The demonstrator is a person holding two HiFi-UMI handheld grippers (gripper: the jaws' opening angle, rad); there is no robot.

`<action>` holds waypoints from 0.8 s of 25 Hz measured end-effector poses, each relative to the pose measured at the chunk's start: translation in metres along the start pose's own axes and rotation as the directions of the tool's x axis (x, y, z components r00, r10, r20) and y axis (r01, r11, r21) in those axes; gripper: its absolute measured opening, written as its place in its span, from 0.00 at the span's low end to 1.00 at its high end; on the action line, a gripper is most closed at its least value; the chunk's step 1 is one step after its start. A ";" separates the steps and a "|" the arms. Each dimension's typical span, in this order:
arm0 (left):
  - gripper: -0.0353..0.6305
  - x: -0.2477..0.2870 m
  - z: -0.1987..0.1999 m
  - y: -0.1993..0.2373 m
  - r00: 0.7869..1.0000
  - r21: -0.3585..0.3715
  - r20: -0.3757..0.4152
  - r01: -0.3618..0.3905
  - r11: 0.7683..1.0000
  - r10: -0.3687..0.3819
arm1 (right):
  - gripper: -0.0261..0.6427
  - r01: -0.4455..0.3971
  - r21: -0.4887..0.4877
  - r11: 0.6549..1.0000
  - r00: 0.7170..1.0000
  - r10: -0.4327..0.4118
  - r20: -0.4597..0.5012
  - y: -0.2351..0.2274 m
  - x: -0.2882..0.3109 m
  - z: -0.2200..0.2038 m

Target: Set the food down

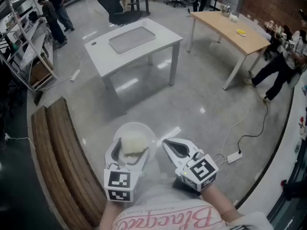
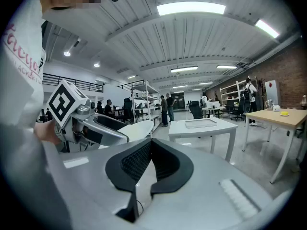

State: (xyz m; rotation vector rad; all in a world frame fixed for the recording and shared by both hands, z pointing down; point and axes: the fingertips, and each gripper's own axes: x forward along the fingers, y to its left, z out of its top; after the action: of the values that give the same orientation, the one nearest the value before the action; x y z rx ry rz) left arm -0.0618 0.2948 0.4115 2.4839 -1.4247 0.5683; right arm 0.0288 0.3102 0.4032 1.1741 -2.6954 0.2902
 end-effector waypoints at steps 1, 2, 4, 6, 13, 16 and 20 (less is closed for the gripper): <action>0.65 0.003 0.001 0.002 1.000 -0.003 0.002 -0.002 1.000 0.002 | 0.04 0.002 0.001 1.000 1.000 -0.002 -0.007 -0.002 0.003 0.000; 0.65 0.005 0.003 0.005 1.000 -0.006 0.004 -0.004 1.000 0.004 | 0.04 0.003 0.003 1.000 1.000 -0.003 -0.013 -0.004 0.006 0.001; 0.65 0.011 0.004 0.010 1.000 -0.009 0.004 -0.004 1.000 0.004 | 0.04 -0.001 0.002 1.000 1.000 0.001 -0.014 -0.007 0.012 -0.002; 0.65 0.017 0.006 0.015 1.000 -0.013 0.005 -0.002 1.000 0.002 | 0.04 -0.006 -0.003 1.000 1.000 0.006 -0.013 -0.010 0.017 -0.003; 0.65 0.046 0.024 0.036 1.000 -0.023 0.019 0.011 1.000 -0.010 | 0.04 0.019 -0.013 1.000 1.000 -0.019 -0.004 -0.033 0.042 0.014; 0.65 0.064 0.032 0.048 1.000 -0.025 0.017 0.017 1.000 -0.017 | 0.04 0.002 0.020 1.000 0.999 -0.003 0.047 -0.045 0.057 0.024; 0.65 0.089 0.042 0.066 1.000 -0.031 0.013 0.028 0.999 -0.028 | 0.04 0.004 0.042 0.999 1.000 -0.005 0.027 -0.065 0.082 0.032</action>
State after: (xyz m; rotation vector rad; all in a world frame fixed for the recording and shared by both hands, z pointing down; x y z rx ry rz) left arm -0.0694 0.1762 0.4122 2.4832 -1.3905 0.5217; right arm 0.0190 0.2016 0.3992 1.2041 -2.7227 0.3339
